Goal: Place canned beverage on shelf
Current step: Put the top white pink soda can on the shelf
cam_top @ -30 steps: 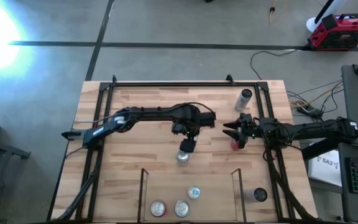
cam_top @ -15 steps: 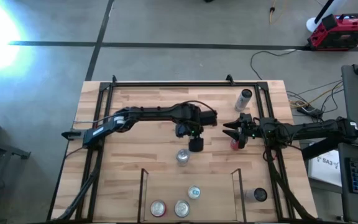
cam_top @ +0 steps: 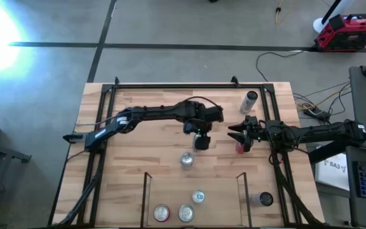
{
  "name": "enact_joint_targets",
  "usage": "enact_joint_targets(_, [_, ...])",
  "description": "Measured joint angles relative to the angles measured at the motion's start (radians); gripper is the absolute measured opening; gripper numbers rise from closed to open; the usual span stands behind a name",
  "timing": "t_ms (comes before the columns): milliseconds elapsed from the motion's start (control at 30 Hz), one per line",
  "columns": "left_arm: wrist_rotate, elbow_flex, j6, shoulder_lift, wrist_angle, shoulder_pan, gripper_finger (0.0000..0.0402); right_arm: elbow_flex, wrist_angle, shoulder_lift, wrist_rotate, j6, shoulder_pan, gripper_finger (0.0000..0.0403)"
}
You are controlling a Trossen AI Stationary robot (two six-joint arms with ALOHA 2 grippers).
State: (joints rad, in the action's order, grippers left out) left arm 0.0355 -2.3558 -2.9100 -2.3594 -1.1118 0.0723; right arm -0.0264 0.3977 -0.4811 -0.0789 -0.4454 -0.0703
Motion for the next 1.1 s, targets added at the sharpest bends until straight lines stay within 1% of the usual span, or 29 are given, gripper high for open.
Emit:
enact_joint_targets(100, [-0.061,0.000,0.186,0.004,-0.003,-0.001,0.0254,0.000,0.000,0.000,0.000,0.000,0.000,0.0183])
enact_joint_targets(167, [-0.097,0.000,0.365,0.004,-0.003,0.000,0.0254,0.000,0.000,0.000,0.000,0.000,0.000,0.0183])
enact_joint_targets(267, [-0.102,0.000,0.665,0.005,0.001,0.001,0.0254,0.000,0.000,0.000,0.000,0.000,0.000,0.0183])
enact_joint_targets(333, [-0.082,0.000,0.801,0.007,0.017,0.001,0.0254,0.000,0.000,0.000,0.000,0.000,0.000,0.0183])
enact_joint_targets(467, [-0.021,0.000,0.905,0.017,0.085,0.000,0.0254,0.000,0.000,0.000,0.000,0.000,0.000,0.0183])
enact_joint_targets(567, [0.049,0.000,0.990,0.019,0.136,0.005,0.0255,0.000,0.000,0.000,0.000,0.000,0.000,0.0183])
enact_joint_targets(667, [0.129,0.000,1.123,0.026,0.156,0.015,0.0263,0.000,0.000,0.000,0.000,0.000,0.000,0.0183])
enact_joint_targets(733, [0.156,0.000,1.227,0.035,0.154,0.021,0.0274,0.000,0.000,0.000,0.000,0.000,0.000,0.0183])
enact_joint_targets(967, [0.166,0.000,1.470,0.058,-0.043,0.021,0.0326,0.000,0.000,0.000,0.000,0.000,0.000,0.0183])
enact_joint_targets(1100, [0.167,0.000,1.551,0.091,-0.161,0.009,0.0357,0.000,0.000,0.000,0.000,0.000,0.000,0.0183])
